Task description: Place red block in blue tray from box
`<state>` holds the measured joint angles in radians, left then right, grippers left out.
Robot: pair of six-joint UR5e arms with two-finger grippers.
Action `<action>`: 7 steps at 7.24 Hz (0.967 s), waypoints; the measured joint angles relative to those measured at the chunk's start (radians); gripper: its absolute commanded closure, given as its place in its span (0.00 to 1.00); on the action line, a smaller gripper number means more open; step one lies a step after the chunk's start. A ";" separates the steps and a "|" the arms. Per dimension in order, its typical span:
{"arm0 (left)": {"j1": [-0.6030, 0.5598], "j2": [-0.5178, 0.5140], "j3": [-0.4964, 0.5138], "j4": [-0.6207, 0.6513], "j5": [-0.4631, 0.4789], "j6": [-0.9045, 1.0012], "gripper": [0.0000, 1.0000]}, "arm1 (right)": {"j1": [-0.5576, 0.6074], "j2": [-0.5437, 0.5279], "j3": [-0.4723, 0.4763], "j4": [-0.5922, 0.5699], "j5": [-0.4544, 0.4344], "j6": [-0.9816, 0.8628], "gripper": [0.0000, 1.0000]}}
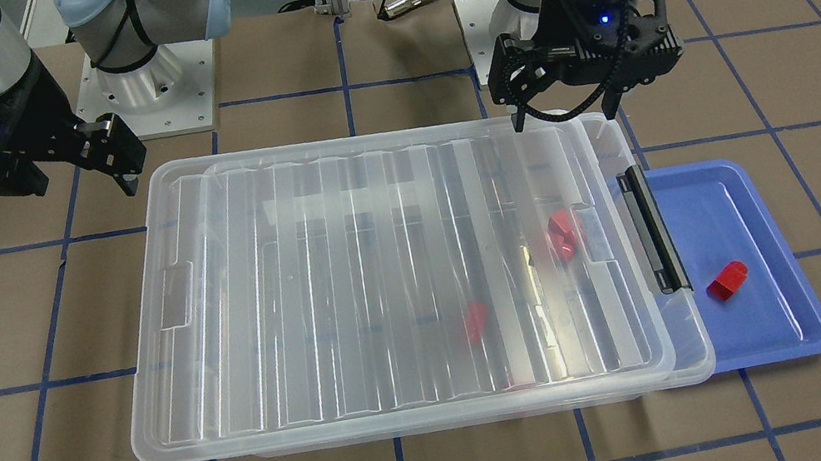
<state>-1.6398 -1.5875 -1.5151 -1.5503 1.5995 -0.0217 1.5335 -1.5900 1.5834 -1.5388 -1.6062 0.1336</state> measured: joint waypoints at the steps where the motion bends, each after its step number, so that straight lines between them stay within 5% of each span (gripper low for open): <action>1: 0.000 0.000 0.000 0.000 -0.001 0.000 0.00 | -0.001 0.001 -0.004 -0.026 0.018 0.005 0.00; 7: -0.002 0.011 0.000 -0.019 -0.002 0.002 0.00 | -0.002 -0.032 0.004 -0.031 0.041 -0.004 0.00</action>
<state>-1.6423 -1.5761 -1.5147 -1.5697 1.5978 -0.0192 1.5313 -1.6225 1.5872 -1.5698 -1.5653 0.1293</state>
